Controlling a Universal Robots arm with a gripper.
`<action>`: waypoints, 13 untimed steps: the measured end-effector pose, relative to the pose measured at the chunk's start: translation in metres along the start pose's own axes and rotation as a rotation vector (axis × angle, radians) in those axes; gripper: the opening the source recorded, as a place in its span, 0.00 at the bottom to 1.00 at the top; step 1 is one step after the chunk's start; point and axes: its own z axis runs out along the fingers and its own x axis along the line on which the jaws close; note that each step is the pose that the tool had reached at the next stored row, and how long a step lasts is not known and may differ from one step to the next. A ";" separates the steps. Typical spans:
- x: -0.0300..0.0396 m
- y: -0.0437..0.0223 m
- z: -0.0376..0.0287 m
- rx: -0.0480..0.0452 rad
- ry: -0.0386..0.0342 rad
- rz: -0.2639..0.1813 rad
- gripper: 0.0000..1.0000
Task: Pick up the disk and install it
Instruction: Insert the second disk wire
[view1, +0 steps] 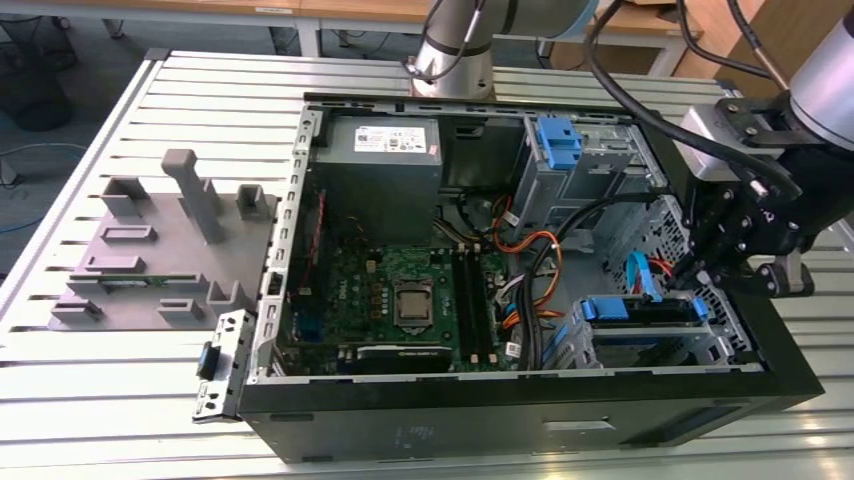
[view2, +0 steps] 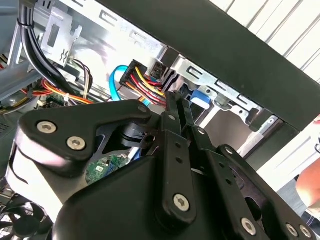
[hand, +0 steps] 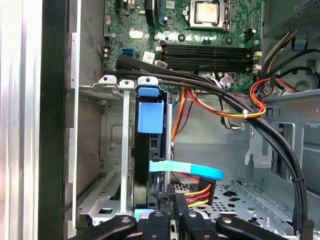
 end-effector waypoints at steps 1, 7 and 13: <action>0.0004 0.0003 0.0000 0.0016 0.0004 0.000 0.16; 0.0031 0.0032 -0.0001 0.0103 0.0020 0.000 0.16; 0.0072 0.0051 -0.0002 0.0172 0.0027 -0.001 0.16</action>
